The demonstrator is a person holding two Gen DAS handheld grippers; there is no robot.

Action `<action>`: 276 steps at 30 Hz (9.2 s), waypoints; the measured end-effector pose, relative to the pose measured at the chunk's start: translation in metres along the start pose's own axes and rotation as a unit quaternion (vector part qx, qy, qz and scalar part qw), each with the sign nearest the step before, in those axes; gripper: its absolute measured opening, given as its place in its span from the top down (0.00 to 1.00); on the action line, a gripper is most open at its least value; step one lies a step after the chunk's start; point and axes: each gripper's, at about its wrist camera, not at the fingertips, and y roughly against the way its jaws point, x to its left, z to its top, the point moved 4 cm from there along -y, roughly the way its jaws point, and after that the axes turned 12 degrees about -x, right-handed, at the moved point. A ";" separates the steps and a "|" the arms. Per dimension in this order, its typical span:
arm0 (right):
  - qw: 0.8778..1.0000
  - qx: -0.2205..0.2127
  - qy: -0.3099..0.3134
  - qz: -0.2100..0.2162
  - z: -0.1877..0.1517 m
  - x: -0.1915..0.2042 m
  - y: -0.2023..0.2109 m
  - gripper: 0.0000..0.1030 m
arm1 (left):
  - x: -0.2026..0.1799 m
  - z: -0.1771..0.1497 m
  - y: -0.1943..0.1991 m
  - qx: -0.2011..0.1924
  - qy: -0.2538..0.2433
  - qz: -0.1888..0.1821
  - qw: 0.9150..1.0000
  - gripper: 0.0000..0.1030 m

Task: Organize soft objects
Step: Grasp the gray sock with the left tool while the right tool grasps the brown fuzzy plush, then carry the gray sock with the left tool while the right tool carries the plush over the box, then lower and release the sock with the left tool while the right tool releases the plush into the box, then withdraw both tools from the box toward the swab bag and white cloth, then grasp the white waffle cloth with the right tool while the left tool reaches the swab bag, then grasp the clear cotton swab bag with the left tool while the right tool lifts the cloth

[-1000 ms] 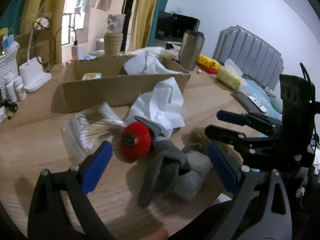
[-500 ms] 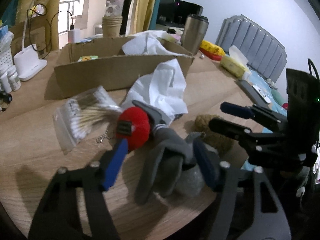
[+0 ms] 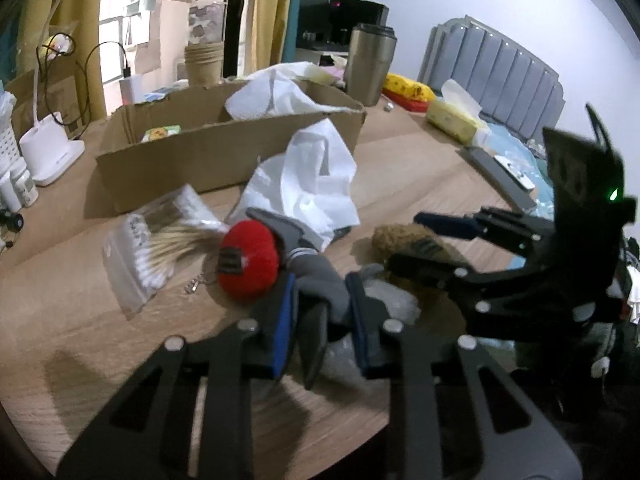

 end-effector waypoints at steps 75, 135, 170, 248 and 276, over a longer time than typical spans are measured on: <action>0.991 -0.129 0.046 -0.008 0.084 0.001 0.028 0.67 | 0.039 0.103 0.077 -0.199 -0.044 0.056 0.977 0.75; 0.995 -0.082 0.036 0.034 0.146 -0.020 -0.120 0.67 | 0.109 0.130 -0.116 -0.083 0.006 0.032 0.996 0.73; 0.994 -0.108 0.011 0.025 0.139 -0.020 -0.060 0.44 | 0.078 0.127 -0.036 -0.139 -0.011 0.071 0.988 0.39; 1.000 -0.009 -0.015 0.017 0.061 -0.018 -0.056 0.93 | 0.111 0.045 -0.038 -0.036 0.025 0.113 0.993 0.18; 0.998 -0.035 -0.052 0.011 0.058 -0.045 -0.036 0.93 | 0.107 0.028 -0.041 0.040 -0.005 0.048 0.998 0.18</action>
